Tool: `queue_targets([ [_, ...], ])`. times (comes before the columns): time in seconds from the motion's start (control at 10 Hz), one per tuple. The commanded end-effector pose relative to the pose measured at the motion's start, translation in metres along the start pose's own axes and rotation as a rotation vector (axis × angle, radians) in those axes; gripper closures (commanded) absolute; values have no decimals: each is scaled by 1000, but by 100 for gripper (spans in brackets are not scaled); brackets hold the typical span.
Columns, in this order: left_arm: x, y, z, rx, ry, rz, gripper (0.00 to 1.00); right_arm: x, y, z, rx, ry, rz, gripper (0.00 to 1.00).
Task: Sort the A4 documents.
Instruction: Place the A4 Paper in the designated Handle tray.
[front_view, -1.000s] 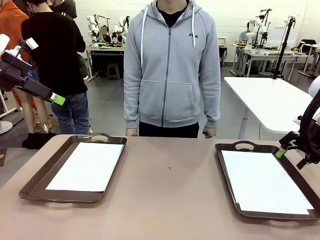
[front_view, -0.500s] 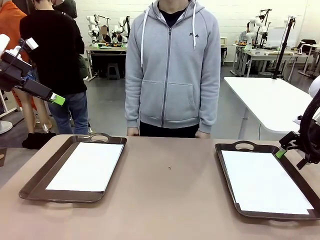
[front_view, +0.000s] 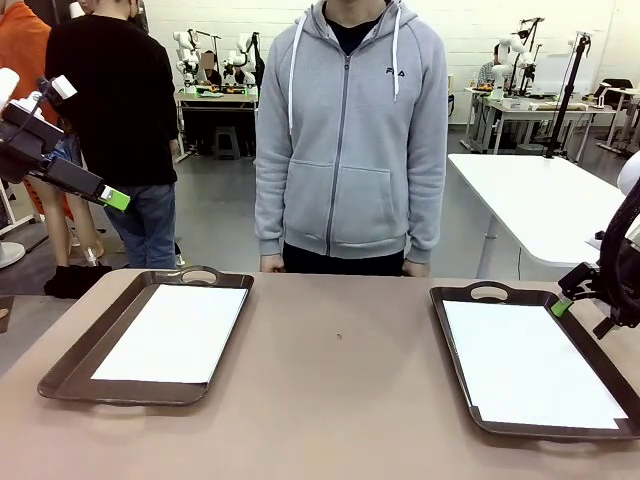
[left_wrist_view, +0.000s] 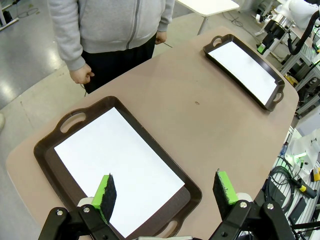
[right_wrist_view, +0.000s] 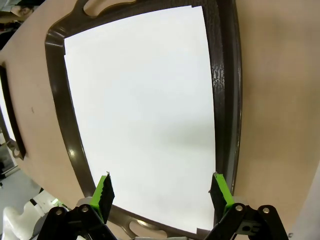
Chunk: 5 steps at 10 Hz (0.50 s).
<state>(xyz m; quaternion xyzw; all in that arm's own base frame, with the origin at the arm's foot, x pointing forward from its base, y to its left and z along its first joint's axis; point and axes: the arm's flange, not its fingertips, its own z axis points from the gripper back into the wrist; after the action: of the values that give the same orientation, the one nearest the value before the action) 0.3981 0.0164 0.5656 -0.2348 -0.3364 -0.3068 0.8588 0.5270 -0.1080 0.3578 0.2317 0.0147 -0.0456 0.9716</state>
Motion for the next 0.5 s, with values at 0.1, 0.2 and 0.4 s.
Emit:
queue_targets([
  [0.1,0,-1,0,5,4,-2,0,0,-1,0,-5,1,3,0],
  [0.2,0,-1,0,5,4,-2,0,0,-1,0,-5,1,3,0],
  [0.4,0,-1,0,5,4,-2,0,0,-1,0,-5,1,3,0],
])
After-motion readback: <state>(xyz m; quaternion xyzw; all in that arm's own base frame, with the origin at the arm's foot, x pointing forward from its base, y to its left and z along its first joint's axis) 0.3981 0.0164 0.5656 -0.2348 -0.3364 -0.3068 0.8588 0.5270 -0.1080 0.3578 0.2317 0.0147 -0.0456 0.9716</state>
